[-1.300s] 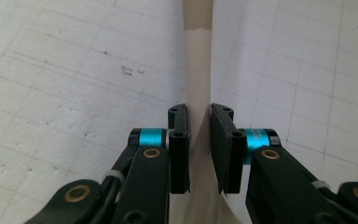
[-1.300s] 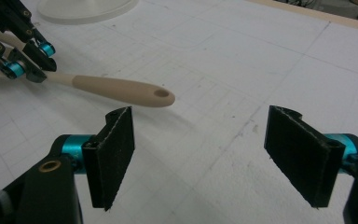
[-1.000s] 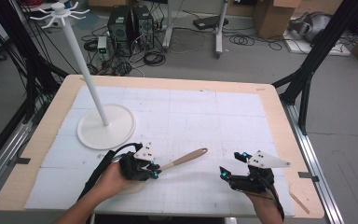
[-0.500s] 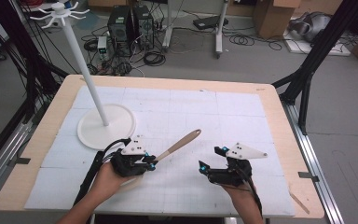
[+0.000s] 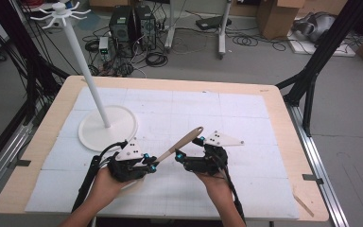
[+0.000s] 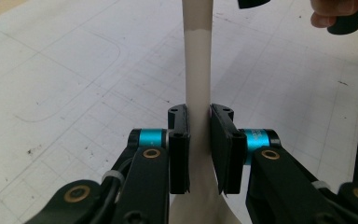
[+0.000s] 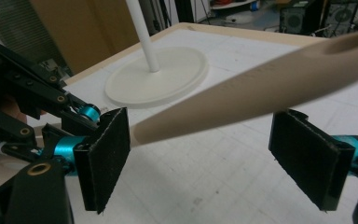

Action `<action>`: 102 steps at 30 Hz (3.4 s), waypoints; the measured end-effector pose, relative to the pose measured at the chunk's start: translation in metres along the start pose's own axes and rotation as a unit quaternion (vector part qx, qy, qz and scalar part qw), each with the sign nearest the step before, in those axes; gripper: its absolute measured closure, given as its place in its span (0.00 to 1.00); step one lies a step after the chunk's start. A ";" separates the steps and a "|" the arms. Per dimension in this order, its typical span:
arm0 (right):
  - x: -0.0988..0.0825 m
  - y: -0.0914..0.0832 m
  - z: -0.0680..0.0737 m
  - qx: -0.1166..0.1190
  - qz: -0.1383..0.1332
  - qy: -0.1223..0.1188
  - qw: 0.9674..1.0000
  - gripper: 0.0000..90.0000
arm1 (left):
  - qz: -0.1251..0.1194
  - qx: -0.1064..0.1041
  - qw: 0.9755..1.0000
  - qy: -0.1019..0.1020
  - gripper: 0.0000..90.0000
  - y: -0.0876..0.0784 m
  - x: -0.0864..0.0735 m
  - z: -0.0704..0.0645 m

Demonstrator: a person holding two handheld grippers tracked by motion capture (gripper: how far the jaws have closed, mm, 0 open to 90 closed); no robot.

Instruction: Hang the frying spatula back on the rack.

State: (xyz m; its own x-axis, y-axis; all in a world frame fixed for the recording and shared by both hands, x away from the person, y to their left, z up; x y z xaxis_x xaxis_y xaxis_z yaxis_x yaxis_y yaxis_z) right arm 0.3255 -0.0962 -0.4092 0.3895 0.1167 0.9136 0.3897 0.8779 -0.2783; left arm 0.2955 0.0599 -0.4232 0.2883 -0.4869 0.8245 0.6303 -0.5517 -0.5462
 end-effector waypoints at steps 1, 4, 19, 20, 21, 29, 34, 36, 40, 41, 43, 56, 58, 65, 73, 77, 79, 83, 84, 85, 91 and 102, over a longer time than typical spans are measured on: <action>0.002 0.003 0.001 0.003 -0.002 -0.001 1.000 0.22 | 0.000 -0.001 1.000 -0.002 0.86 0.000 0.000 0.000; 0.009 0.008 0.004 0.007 -0.015 0.001 1.000 0.22 | -0.004 0.005 1.000 -0.004 0.86 -0.001 0.002 0.002; 0.048 0.010 0.011 0.006 -0.053 -0.001 0.999 0.52 | -0.034 0.043 0.998 -0.005 0.86 -0.018 0.017 0.008; 0.050 0.011 0.012 0.003 -0.052 -0.001 0.999 0.52 | -0.036 0.044 0.998 -0.009 0.86 -0.019 0.018 0.008; 0.052 0.011 0.013 0.003 -0.051 -0.001 0.999 0.53 | -0.039 0.046 0.998 -0.011 0.86 -0.020 0.019 0.008; 0.070 0.010 0.027 0.033 -0.072 -0.008 0.997 0.65 | -0.062 0.053 0.997 -0.015 0.86 -0.027 0.022 0.009; 0.079 0.008 0.040 0.051 -0.089 -0.031 0.994 0.70 | -0.083 0.051 0.995 -0.017 0.86 -0.032 0.026 0.008; 0.084 0.007 0.046 0.063 -0.095 -0.038 0.993 0.72 | -0.092 0.046 0.994 -0.019 0.86 -0.034 0.028 0.007; 0.093 0.009 0.060 0.087 -0.093 -0.059 0.990 0.76 | -0.102 0.041 0.994 -0.025 0.86 -0.036 0.030 0.007; 0.095 0.009 0.064 0.093 -0.092 -0.065 0.989 0.78 | -0.105 0.039 0.993 -0.029 0.86 -0.037 0.030 0.007; 0.099 0.011 0.073 0.107 -0.087 -0.081 0.987 0.80 | -0.110 0.032 0.993 -0.035 0.85 -0.038 0.031 0.008; 0.111 0.014 0.104 0.162 -0.052 -0.149 0.974 0.82 | -0.163 -0.063 0.983 -0.061 0.63 -0.054 0.041 0.008; 0.110 0.014 0.106 0.172 -0.051 -0.149 0.972 0.82 | -0.161 -0.068 0.983 -0.054 0.58 -0.054 0.041 0.010; 0.106 0.016 0.114 0.222 -0.036 -0.158 0.961 0.82 | -0.167 -0.144 0.975 -0.036 0.64 -0.057 0.044 0.002; 0.102 0.015 0.113 0.249 -0.037 -0.152 0.956 0.81 | -0.165 -0.154 0.974 -0.028 0.85 -0.057 0.043 0.002; 0.101 0.012 0.106 0.221 -0.061 -0.148 0.962 0.55 | -0.157 -0.144 0.976 -0.037 0.86 -0.056 0.043 0.002; 0.101 0.007 0.101 0.209 -0.069 -0.128 0.967 0.42 | -0.158 -0.127 0.978 -0.042 0.86 -0.056 0.043 0.007; 0.097 -0.011 0.087 0.178 -0.079 -0.124 0.973 0.31 | -0.151 -0.097 0.982 -0.056 0.87 -0.057 0.041 0.019; 0.095 -0.017 0.082 0.166 -0.081 -0.122 0.975 0.30 | -0.150 -0.087 0.983 -0.062 0.87 -0.058 0.041 0.024; 0.092 -0.024 0.076 0.152 -0.083 -0.118 0.978 0.28 | -0.151 -0.081 0.983 -0.064 0.87 -0.059 0.040 0.026; 0.071 -0.060 0.044 0.053 -0.057 -0.137 0.987 0.24 | -0.161 -0.038 0.983 -0.083 0.87 -0.067 0.044 0.050; 0.024 -0.111 0.002 -0.064 -0.006 -0.133 0.989 0.19 | -0.171 0.052 0.978 -0.105 0.87 -0.094 0.073 0.111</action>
State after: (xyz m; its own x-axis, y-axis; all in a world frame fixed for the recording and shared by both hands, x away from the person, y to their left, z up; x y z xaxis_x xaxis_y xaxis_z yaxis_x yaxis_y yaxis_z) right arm 0.2896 -0.1895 -0.3560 0.1567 0.2394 0.9582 0.5024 0.8160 -0.2860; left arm 0.3376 0.1510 -0.2950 0.1823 -0.1294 0.9747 0.7830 -0.5805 -0.2235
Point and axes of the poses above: each handheld gripper's, and its own axes: y roughly forward along the jaws, x roughly out of its top, z roughly to its left, the point moved 8 cm from there along y, roughly forward along the jaws, and after that the axes turned 15 degrees about x, right-handed, at the moved point
